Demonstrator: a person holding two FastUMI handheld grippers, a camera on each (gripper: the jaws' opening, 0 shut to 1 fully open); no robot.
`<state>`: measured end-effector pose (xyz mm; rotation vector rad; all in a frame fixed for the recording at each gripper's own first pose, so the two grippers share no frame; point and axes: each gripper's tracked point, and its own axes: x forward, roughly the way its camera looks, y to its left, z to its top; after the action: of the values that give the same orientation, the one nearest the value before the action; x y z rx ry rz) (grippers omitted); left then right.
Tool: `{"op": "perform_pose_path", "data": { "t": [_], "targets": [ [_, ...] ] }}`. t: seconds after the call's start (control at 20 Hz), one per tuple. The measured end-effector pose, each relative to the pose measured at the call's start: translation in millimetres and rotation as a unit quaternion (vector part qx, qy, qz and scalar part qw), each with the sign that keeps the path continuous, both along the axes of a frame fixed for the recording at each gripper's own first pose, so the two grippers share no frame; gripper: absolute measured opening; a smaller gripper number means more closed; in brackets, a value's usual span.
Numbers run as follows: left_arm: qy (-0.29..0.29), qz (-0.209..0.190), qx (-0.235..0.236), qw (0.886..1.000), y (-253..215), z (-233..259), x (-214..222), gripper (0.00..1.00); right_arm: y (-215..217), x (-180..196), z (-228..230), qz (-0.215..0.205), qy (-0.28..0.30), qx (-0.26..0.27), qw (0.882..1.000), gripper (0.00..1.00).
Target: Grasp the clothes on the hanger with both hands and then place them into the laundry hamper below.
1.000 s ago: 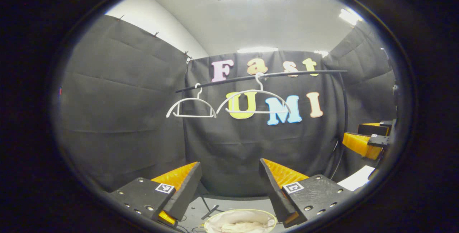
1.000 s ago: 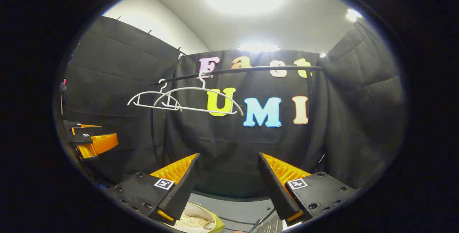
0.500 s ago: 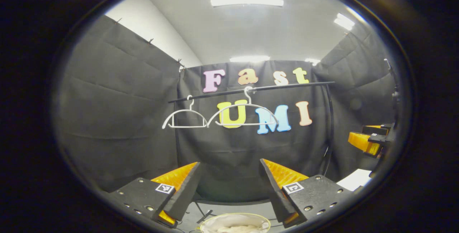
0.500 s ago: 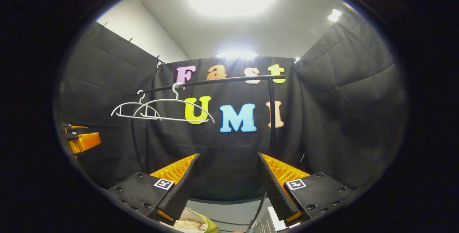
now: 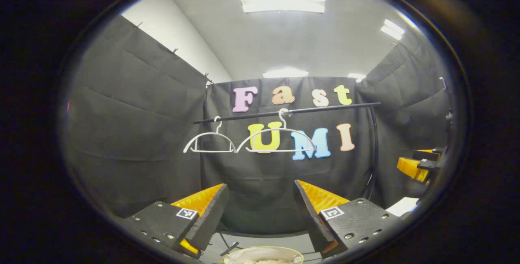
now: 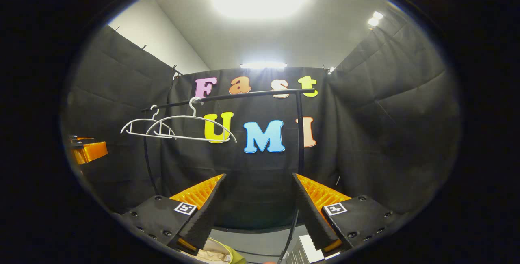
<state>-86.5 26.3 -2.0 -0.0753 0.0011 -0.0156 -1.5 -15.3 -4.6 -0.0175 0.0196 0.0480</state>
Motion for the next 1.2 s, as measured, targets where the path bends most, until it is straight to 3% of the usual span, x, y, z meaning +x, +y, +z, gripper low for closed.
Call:
{"op": "perform_pose_path", "data": {
  "t": [1.2],
  "targets": [
    [-0.007, -0.001, 0.011, 1.0, 0.9, 0.9, 0.7, 0.95, -9.4, 5.5, 2.2, -0.013, 0.001, 0.009, 1.0, 0.98]
  ]
}}
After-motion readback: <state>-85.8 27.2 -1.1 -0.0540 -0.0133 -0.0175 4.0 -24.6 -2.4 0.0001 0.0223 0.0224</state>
